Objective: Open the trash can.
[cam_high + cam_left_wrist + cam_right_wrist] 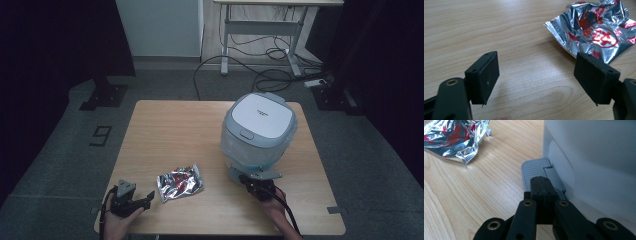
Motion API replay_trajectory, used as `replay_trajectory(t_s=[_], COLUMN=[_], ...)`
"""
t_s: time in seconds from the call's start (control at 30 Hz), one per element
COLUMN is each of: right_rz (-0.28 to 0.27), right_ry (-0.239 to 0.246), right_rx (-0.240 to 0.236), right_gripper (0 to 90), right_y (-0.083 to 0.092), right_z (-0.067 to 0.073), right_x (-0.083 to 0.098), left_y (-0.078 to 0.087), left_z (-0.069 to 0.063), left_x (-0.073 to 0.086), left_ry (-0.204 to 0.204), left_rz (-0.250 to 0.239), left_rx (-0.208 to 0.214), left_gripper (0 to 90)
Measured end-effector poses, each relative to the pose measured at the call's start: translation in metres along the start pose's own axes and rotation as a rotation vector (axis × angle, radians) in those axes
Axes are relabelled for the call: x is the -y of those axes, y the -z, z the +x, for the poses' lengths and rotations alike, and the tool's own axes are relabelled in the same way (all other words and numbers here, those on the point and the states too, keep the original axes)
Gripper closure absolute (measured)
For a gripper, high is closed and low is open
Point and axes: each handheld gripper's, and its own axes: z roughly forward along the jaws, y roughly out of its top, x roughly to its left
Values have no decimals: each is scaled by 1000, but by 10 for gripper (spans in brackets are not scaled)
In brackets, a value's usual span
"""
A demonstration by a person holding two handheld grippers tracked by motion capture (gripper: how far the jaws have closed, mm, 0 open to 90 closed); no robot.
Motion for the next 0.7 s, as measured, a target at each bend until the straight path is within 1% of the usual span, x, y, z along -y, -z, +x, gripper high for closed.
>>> replay_trajectory(t_s=[0.17, 0.23, 0.33, 0.5, 0.57, 0.7], right_rz=[-2, 1, 4, 18, 22, 29], right_ry=[3, 18, 25, 61, 51, 50], right_rx=[1, 8, 14, 36, 30, 27], right_gripper=[900, 900, 900, 900, 900, 900], right_y=[0, 0, -1, -1, -2, -3], right_z=[1, 2, 3, 6, 5, 5], right_x=[1, 1, 1, 0, 0, 1], left_y=[0, 0, 1, 1, 1, 1], left_z=[0, 0, 0, 0, 0, 1], left_x=[0, 0, 1, 1, 1, 1], left_ry=[0, 1, 0, 1, 1, 2], left_rz=[0, 0, 1, 0, -1, -3], left_rx=[-2, -2, -2, -5, -4, -5], left_gripper=[208, 209, 209, 208, 209, 209])
